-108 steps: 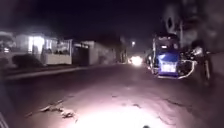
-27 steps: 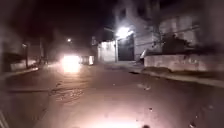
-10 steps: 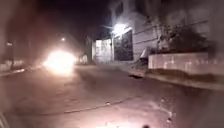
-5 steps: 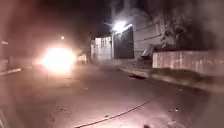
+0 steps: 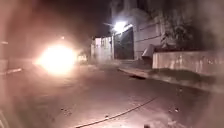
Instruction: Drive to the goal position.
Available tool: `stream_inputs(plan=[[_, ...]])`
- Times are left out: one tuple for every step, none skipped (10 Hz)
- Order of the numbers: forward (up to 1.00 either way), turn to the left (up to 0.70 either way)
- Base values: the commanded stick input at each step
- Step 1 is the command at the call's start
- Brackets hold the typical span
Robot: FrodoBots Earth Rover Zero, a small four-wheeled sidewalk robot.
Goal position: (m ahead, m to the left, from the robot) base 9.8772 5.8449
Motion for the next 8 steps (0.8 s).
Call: stream_inputs(plan=[[0.70,0.00],[0.70,0.00],[0.70,0.00],[0.70,0.00],[0.70,-0.30],[0.70,-0.35],[0.70,-0.35],[0.70,-0.17]])
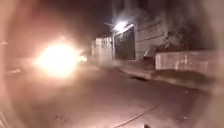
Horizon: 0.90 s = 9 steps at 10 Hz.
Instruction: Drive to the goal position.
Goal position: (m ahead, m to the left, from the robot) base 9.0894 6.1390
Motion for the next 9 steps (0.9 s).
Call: stream_inputs(plan=[[0.70,0.00],[0.70,-0.04],[0.70,-0.19],[0.70,-0.29],[0.70,-0.35],[0.70,-0.16],[0.70,0.00],[0.70,0.00],[0.70,0.00]])
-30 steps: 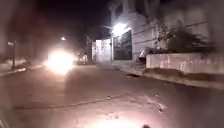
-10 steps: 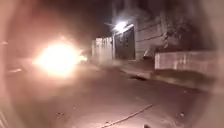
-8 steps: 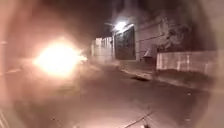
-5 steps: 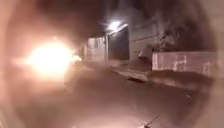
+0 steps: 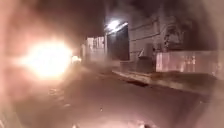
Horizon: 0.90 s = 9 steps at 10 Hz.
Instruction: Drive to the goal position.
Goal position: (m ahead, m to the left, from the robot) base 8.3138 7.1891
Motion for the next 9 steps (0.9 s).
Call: stream_inputs(plan=[[0.70,0.00],[0.70,0.00],[0.00,0.00],[0.00,0.00],[0.00,0.00],[0.00,0.00],[0.00,0.00],[0.00,0.00],[0.00,0.00]])
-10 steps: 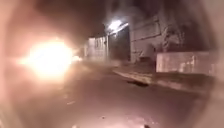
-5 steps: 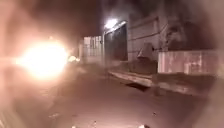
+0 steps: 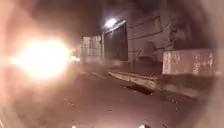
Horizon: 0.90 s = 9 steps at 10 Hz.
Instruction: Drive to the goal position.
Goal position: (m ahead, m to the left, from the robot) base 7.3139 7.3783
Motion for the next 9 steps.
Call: stream_inputs(plan=[[0.00,0.00],[0.00,0.00],[0.53,0.00],[0.70,0.00],[0.70,0.00],[0.70,0.00],[0.70,0.00],[0.70,0.00],[0.70,0.00]])
